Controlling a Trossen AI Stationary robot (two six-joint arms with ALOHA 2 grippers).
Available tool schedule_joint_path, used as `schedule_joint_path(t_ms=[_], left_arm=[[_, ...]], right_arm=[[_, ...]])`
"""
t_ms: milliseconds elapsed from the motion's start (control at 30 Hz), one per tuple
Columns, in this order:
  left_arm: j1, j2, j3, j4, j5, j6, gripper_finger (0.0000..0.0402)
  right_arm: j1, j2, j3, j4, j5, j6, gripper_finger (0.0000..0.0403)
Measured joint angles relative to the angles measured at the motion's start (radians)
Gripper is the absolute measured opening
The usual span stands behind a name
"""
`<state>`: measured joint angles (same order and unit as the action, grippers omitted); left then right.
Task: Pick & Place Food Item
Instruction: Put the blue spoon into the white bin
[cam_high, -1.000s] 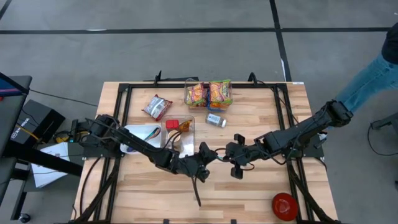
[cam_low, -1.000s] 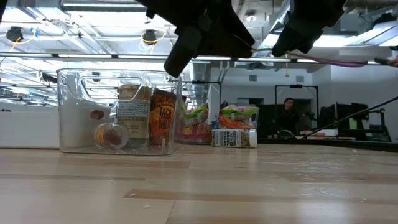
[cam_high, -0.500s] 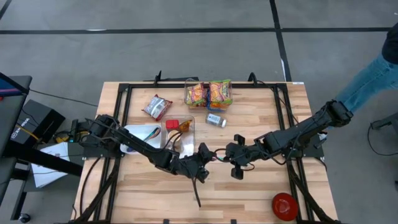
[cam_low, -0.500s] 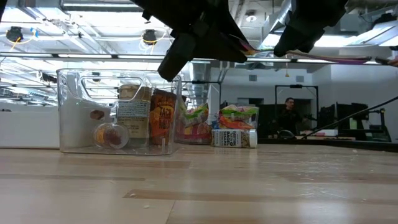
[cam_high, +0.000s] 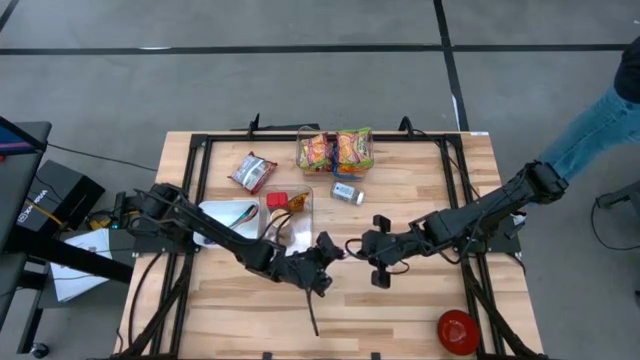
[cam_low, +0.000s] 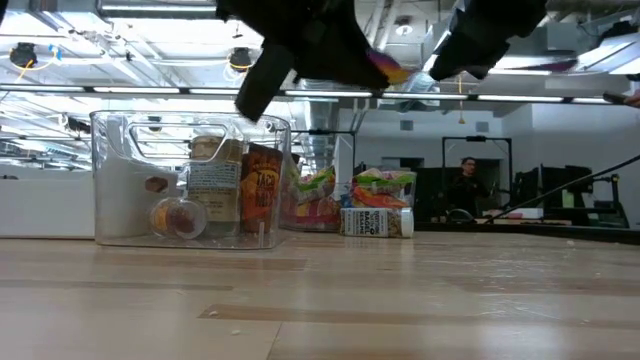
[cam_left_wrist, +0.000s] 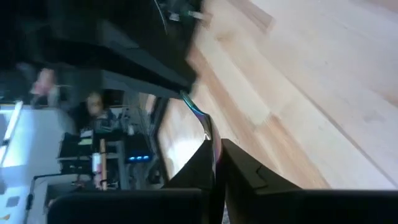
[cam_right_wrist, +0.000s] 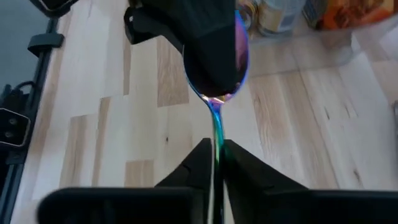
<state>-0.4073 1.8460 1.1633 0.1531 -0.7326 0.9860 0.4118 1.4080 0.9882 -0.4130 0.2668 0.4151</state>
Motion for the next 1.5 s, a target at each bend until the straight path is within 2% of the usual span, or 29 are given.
schedule_joint_path(t_ms=[200,367,500,633,833,967,1100,1233,1500], left_arm=[[-0.001,-0.013,0.003,-0.016,-0.008,-0.021,0.0005],[-0.002,-0.031,0.003,-0.100,-0.005,-0.062,0.0005],[-0.001,-0.069,0.002,-0.236,-0.005,-0.140,0.0006],[-0.002,-0.147,0.002,-0.421,-0.076,-0.308,0.0005],[-0.028,-0.315,-0.038,-0.685,-0.173,-0.642,0.0005],[-0.079,-0.461,-0.152,-0.718,-0.229,-0.753,0.0005],[-0.135,-0.618,-0.260,-0.719,-0.273,-0.845,0.0005],[-0.179,-0.758,-0.341,-0.745,-0.285,-0.965,0.0005],[-0.202,-0.923,-0.402,-0.993,-0.252,-1.349,0.0006]], right_arm=[[0.001,-0.003,0.000,0.011,0.017,-0.023,0.0094],[0.015,-0.003,0.000,0.018,0.053,-0.031,0.0153],[0.033,-0.029,0.015,-0.007,0.107,-0.028,0.0201],[0.086,-0.089,0.024,-0.012,0.158,-0.009,0.0234],[0.228,-0.173,0.024,-0.167,0.363,0.141,0.0239],[0.328,-0.209,0.024,-0.269,0.507,0.264,0.0238],[0.401,-0.236,0.024,-0.299,0.612,0.313,0.0238],[0.438,-0.246,0.024,-0.303,0.673,0.326,0.0238],[0.446,-0.242,0.024,-0.343,0.680,0.364,0.0238]])
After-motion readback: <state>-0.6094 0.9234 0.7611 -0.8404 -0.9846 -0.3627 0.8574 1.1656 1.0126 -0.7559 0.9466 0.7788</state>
